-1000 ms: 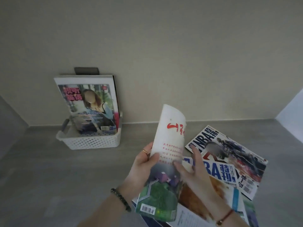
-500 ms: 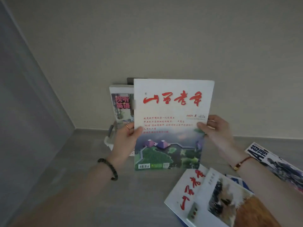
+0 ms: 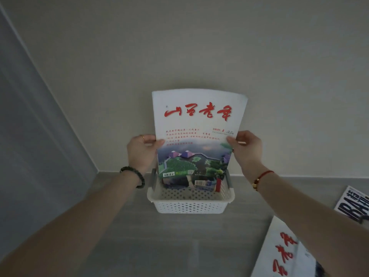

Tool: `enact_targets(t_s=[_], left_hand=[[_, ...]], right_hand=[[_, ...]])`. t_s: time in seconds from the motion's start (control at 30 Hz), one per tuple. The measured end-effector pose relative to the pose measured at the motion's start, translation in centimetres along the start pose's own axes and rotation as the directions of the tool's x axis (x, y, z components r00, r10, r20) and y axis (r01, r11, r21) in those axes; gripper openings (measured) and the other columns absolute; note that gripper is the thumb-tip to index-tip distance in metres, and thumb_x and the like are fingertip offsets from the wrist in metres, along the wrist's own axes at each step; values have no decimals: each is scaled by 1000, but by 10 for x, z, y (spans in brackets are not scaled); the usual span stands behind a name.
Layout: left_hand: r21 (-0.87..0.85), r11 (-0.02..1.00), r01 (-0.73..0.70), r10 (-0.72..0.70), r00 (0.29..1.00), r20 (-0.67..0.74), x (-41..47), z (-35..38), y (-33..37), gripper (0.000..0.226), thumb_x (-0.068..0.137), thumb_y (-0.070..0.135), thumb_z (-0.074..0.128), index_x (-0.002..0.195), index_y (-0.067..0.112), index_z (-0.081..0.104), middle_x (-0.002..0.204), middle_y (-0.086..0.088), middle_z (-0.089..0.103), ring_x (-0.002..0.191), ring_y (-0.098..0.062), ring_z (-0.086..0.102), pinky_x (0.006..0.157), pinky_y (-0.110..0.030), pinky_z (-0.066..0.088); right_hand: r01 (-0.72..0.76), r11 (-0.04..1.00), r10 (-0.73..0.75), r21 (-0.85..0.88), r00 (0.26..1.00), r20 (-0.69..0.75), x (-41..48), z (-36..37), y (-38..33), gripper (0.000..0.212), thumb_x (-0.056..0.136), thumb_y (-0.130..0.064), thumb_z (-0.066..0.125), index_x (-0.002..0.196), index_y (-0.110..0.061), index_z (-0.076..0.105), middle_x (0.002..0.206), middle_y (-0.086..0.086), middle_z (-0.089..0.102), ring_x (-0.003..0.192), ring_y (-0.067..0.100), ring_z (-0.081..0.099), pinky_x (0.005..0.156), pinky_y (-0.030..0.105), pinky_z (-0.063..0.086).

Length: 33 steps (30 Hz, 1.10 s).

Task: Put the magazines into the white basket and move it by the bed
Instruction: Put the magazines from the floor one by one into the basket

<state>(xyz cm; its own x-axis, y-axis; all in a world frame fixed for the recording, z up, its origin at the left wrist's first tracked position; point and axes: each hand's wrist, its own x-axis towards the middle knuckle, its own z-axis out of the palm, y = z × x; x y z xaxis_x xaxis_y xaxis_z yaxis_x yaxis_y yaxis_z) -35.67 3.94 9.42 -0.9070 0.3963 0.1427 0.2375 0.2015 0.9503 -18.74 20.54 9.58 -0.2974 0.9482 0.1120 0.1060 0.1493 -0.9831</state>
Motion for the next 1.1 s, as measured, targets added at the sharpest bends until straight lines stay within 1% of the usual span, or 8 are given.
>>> enact_targets(t_s=[0.17, 0.33, 0.47, 0.53, 0.6, 0.77, 0.9, 1.1], left_hand=[[30, 995, 91, -92, 996, 10, 11, 11, -44, 10, 69, 10, 75, 73, 11, 66, 79, -5, 66, 81, -25, 66, 78, -42, 56], [47, 994, 98, -99, 995, 14, 15, 16, -71, 21, 67, 12, 76, 63, 23, 59, 70, 7, 64, 74, -17, 63, 67, -30, 55], [21, 997, 68, -69, 997, 46, 19, 21, -74, 26, 73, 11, 71, 97, 12, 61, 99, -2, 64, 89, -17, 60, 74, -30, 55], [85, 996, -4, -7, 992, 128, 20, 22, -75, 31, 80, 12, 64, 111, 9, 61, 109, -5, 66, 94, -17, 60, 69, -18, 53], [117, 992, -47, 29, 988, 154, 18, 23, -76, 28, 84, 12, 59, 111, 9, 63, 113, -9, 67, 92, -17, 61, 64, -11, 49], [22, 999, 23, -24, 996, 80, 17, 29, -76, 28, 82, 10, 61, 110, 9, 64, 111, -11, 68, 90, -16, 61, 73, -21, 51], [30, 999, 33, -35, 998, 62, 17, 29, -76, 27, 83, 11, 60, 110, 9, 64, 112, -11, 68, 92, -18, 62, 70, -16, 49], [119, 993, 19, -22, 999, 29, 8, 30, -69, 28, 84, 15, 59, 110, 4, 63, 114, -13, 66, 98, -23, 61, 70, -17, 44]], right_hand=[[-47, 996, 48, -71, 999, 19, 4, 16, 35, 15, 76, -9, 69, 70, -18, 58, 69, -6, 60, 61, 5, 57, 40, 7, 40], [-73, 988, 75, -140, 997, 14, 2, 23, 65, 14, 75, -12, 69, 84, -15, 59, 76, -4, 61, 72, 13, 60, 57, 16, 43], [-97, 981, 97, -168, 995, -5, 8, 27, 70, 41, 77, -15, 68, 112, -14, 48, 101, 0, 56, 88, 20, 56, 74, 29, 48], [-81, 982, 95, -171, 993, 72, 10, 30, 70, 41, 82, -13, 62, 121, -11, 47, 106, 2, 58, 90, 20, 56, 76, 29, 48], [-43, 979, 62, -201, 994, 88, 11, 32, 69, 32, 86, -12, 56, 118, -10, 52, 104, 4, 61, 81, 19, 60, 68, 21, 48], [29, 977, -27, -209, 1000, 9, 12, 30, 70, 8, 85, -9, 56, 82, -14, 61, 72, 0, 61, 39, -1, 54, 34, 3, 34], [75, 969, -66, -237, 997, 46, 13, 27, 71, 10, 83, -11, 58, 77, -18, 61, 74, 2, 64, 57, 5, 57, 48, 10, 44], [132, 904, -4, -407, 954, 301, 21, 9, 59, 37, 84, -15, 59, 120, -12, 55, 117, 7, 63, 87, 17, 59, 73, 19, 44]])
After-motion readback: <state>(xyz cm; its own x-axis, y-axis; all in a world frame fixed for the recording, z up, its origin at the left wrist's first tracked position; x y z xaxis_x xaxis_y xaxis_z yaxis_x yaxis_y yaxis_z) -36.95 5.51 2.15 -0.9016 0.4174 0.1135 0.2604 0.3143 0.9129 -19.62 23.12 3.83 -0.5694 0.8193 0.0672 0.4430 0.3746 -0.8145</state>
